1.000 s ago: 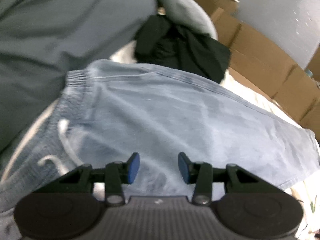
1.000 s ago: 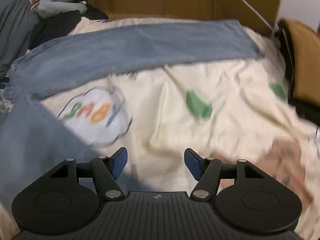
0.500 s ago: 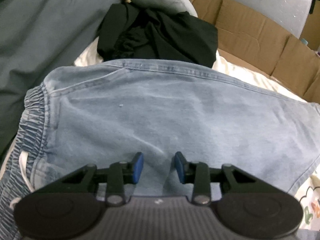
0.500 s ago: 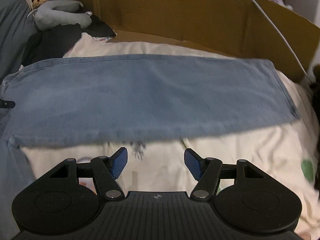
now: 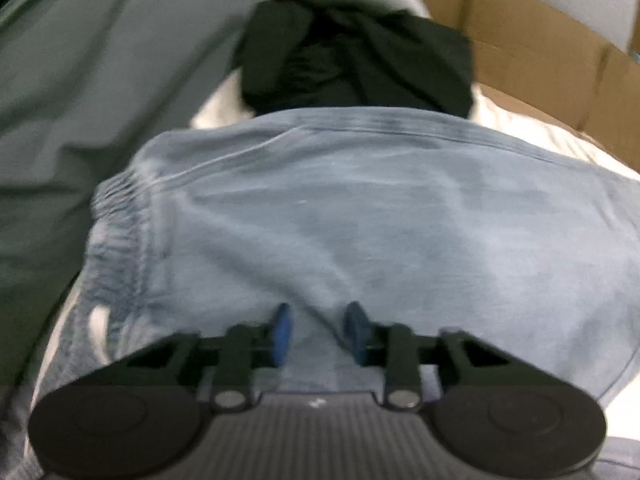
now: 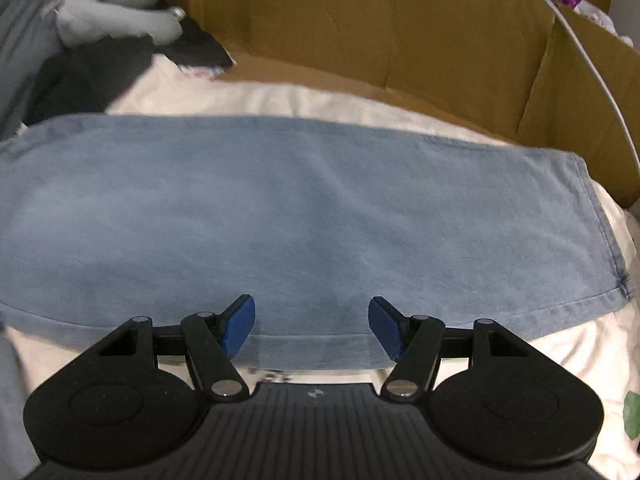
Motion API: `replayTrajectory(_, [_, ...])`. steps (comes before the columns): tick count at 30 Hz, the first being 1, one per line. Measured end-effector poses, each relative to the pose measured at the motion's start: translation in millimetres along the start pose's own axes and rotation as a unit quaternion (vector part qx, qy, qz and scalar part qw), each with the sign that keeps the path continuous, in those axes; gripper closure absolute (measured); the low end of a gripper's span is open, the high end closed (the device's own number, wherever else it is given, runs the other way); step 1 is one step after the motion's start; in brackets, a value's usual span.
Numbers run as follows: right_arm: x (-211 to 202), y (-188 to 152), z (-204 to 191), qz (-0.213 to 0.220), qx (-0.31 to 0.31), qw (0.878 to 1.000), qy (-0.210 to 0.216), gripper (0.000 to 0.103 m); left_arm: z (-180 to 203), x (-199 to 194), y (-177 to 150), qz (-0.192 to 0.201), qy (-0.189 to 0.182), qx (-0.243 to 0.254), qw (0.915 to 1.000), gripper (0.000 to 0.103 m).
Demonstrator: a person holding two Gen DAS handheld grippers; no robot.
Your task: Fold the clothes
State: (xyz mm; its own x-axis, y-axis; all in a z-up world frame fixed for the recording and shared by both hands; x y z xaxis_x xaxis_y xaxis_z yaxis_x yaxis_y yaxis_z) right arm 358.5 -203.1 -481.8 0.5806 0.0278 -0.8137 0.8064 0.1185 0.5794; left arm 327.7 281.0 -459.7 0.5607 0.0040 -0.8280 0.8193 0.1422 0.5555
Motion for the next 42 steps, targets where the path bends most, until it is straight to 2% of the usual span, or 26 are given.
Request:
replayTrajectory(2, [12.2,-4.6,9.2,-0.02,0.003,1.0,-0.009,0.034,-9.3,0.0,-3.4,-0.007,0.005,-0.01,0.9999,0.069])
replayTrajectory(4, [18.9,-7.4,19.5,-0.025,0.008,0.999,-0.018,0.033,-13.7,1.2,-4.0,-0.007,0.021,0.007,0.9997,0.061])
replayTrajectory(5, [21.4,-8.4,24.6,-0.023,0.011,0.999,-0.022,0.033,-15.9,2.0,-3.9,-0.008,0.039,0.016,0.9991,0.065])
replayTrajectory(6, [23.4,-9.1,29.0,-0.022,0.013,0.999,-0.025,0.031,-21.3,4.7,-5.0,-0.018,0.071,0.025,0.997,0.082])
replayTrajectory(7, [24.6,-9.1,31.7,-0.023,0.014,0.999,-0.027,0.03,-27.4,6.1,-5.9,-0.019,0.072,0.016,0.9971,0.085])
replayTrajectory(9, [27.2,-8.7,37.4,-0.026,0.017,0.999,-0.027,0.024,-39.4,9.0,-7.5,-0.02,0.074,-0.001,0.997,0.085])
replayTrajectory(13, [30.2,-7.8,49.8,-0.025,0.025,0.999,-0.029,0.023,-48.0,9.8,-5.6,-0.025,0.096,0.021,0.9949,0.09])
replayTrajectory(14, [30.9,-7.1,52.1,-0.025,0.026,0.999,-0.031,0.024,-49.4,9.5,-5.3,-0.028,0.102,0.023,0.9941,0.09])
replayTrajectory(15, [31.4,-6.2,53.2,-0.024,0.027,0.999,-0.031,0.026,-53.1,8.2,-5.5,-0.03,0.118,0.023,0.9923,0.098])
replayTrajectory(16, [31.7,-5.2,54.2,-0.024,0.027,0.999,-0.032,0.027,-56.8,6.7,-5.6,-0.032,0.134,0.023,0.9902,0.1])
replayTrajectory(19, [28.5,-2.9,51.4,-0.027,0.004,1.0,-0.007,0.044,-61.1,-6.7,-0.6,-0.004,0.15,0.016,0.9885,0.101])
replayTrajectory(21, [22.5,1.4,48.1,-0.02,0.004,1.0,0.004,0.067,-51.6,-16.9,7.4,0.014,0.138,0.016,0.9902,0.099])
replayTrajectory(22, [18.8,3.8,45.9,-0.014,0.003,1.0,0.01,0.07,-43.4,-18.4,12.3,0.018,0.127,0.018,0.9915,0.099])
replayTrajectory(26, [11.3,13.5,35.7,0.007,0.014,0.999,0.036,0.069,-8.0,-22.7,30.5,0.034,0.079,0.029,0.9959,0.097])
replayTrajectory(29, [14.4,15.6,28.9,0.003,0.02,0.999,0.04,0.069,30.2,-11.1,42.1,0.029,0.026,0.047,0.9981,0.094])
replayTrajectory(32, [22.8,16.2,27.5,-0.007,0.026,0.999,0.039,0.069,63.2,10.2,45.0,0.018,-0.002,0.067,0.9976,0.094])
replayTrajectory(35, [36.0,14.0,28.5,-0.024,0.03,0.999,0.038,0.07,89.2,35.3,45.7,0.006,-0.015,0.077,0.9969,0.094])
replayTrajectory(42, [49.8,28.2,27.4,-0.017,0.016,0.999,0.025,0.07,117.6,66.6,68.0,0.015,-0.015,0.087,0.996,0.094])
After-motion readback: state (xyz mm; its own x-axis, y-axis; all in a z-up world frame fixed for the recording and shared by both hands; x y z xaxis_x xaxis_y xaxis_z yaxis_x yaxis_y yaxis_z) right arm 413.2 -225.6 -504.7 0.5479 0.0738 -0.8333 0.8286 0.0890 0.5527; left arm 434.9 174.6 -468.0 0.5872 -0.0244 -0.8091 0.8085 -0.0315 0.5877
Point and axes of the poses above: each gripper's, at about its wrist camera, not at the fingertips, and x roughly the way its jaws point, z to its right, y to its top, the point moved 8 cm from there along x, roughly the way its jaws point, and after that the axes turned 3 degrees about -y, right-handed, at the moved point
